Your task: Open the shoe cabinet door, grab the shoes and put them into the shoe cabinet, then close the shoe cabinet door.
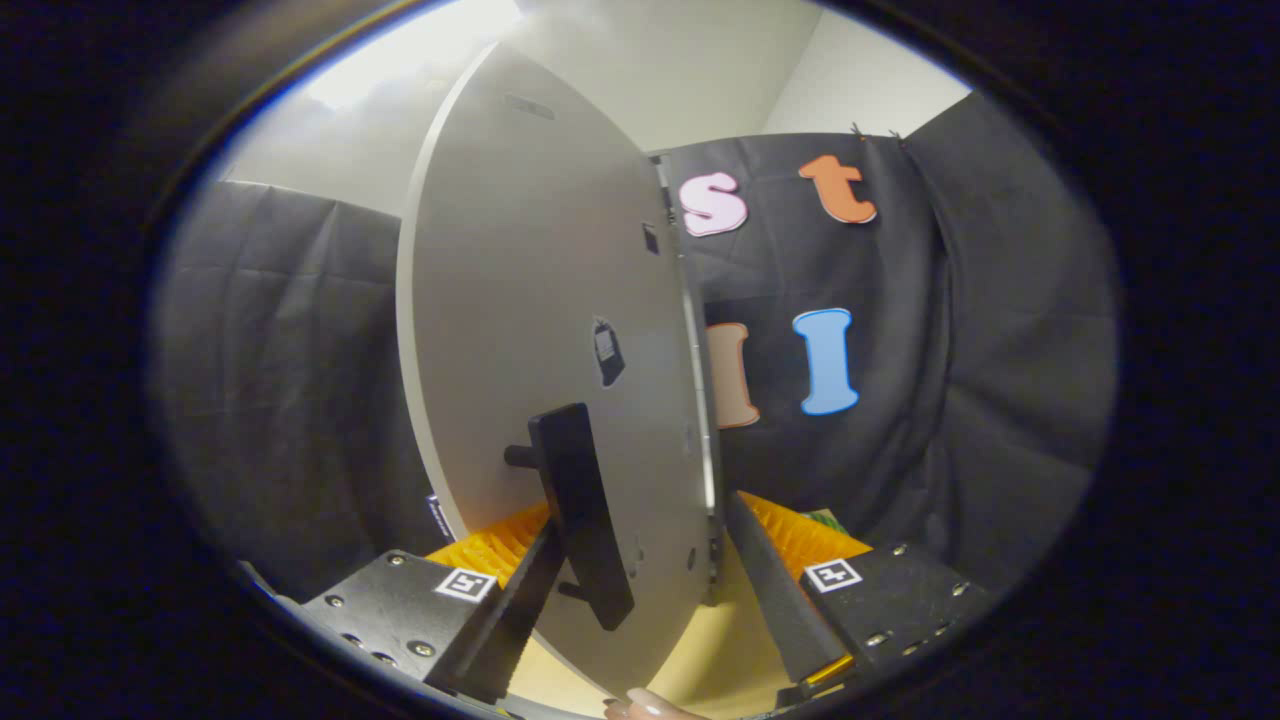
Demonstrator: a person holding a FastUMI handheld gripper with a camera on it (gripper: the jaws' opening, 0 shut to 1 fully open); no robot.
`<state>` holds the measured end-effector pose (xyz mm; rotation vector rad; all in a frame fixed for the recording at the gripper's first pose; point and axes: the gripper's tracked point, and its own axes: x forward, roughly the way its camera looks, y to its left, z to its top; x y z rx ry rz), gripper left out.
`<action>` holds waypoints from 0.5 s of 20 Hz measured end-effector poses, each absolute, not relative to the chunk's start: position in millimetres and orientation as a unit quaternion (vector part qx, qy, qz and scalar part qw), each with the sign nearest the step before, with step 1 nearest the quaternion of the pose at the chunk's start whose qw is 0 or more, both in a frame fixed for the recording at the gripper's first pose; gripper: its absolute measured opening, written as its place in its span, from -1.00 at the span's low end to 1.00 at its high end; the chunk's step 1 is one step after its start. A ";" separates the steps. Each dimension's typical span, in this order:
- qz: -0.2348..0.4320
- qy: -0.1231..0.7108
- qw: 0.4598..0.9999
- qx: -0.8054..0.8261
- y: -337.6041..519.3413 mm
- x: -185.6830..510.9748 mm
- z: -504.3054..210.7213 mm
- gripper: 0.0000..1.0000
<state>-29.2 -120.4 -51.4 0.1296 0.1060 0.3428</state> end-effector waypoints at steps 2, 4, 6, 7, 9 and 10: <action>0.164 0.046 0.983 0.063 -95.9 -26.3 -49.8 0.93; 0.155 0.043 0.985 0.066 -65.0 -21.5 -52.5 0.92; 0.141 0.038 0.987 0.062 -35.2 -16.2 -52.6 0.93; 0.133 0.034 0.989 0.058 -20.6 -11.5 -52.5 0.92; 0.118 0.025 0.991 0.054 5.9 -0.5 -53.1 0.92; 0.111 0.021 0.992 0.054 17.6 6.3 -53.2 0.92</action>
